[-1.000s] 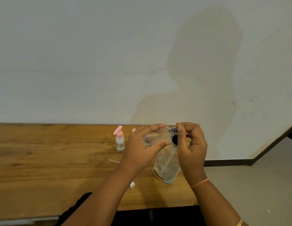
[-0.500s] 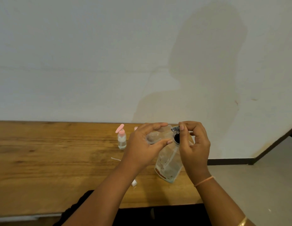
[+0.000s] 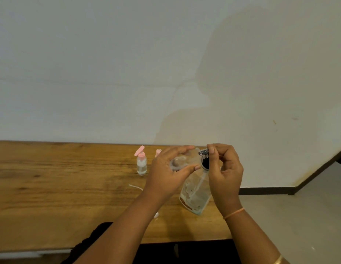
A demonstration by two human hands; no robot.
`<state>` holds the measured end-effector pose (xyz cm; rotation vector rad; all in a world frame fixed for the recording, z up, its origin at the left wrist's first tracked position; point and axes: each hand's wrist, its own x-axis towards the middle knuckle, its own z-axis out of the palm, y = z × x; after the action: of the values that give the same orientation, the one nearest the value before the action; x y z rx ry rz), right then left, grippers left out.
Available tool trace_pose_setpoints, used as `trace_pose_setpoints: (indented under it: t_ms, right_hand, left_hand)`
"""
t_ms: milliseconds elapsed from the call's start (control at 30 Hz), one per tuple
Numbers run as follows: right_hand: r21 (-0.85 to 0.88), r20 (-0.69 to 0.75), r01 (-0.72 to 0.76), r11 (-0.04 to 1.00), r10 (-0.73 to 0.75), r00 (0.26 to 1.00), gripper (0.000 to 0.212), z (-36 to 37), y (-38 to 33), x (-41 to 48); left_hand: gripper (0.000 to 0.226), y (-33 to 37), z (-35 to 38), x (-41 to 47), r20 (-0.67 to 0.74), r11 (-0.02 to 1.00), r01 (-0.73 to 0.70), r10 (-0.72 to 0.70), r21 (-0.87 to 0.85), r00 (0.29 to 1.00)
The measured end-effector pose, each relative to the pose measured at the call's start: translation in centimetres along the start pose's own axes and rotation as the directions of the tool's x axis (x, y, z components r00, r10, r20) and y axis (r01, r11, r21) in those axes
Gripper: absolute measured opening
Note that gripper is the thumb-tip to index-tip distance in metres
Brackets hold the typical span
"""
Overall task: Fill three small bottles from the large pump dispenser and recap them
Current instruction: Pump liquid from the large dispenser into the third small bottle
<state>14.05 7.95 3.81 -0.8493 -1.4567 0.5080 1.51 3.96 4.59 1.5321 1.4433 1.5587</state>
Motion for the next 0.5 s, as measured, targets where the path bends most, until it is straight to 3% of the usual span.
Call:
trace_pose_setpoints:
  t_ms: [267,500]
  right_hand:
    - [0.085,-0.054,-0.060,0.995,0.065,0.996,0.010,0.3,-1.1,0.7]
    - [-0.050,-0.014,0.040,0.998,-0.041,0.999,0.009,0.2,0.1,0.3]
  left_hand:
    - [0.043,0.6,0.1,0.3,-0.025,0.996,-0.065,0.064,-0.060,0.998]
    - [0.046,-0.5,0.4,0.3,-0.036,0.998,-0.042,0.040,-0.055,0.999]
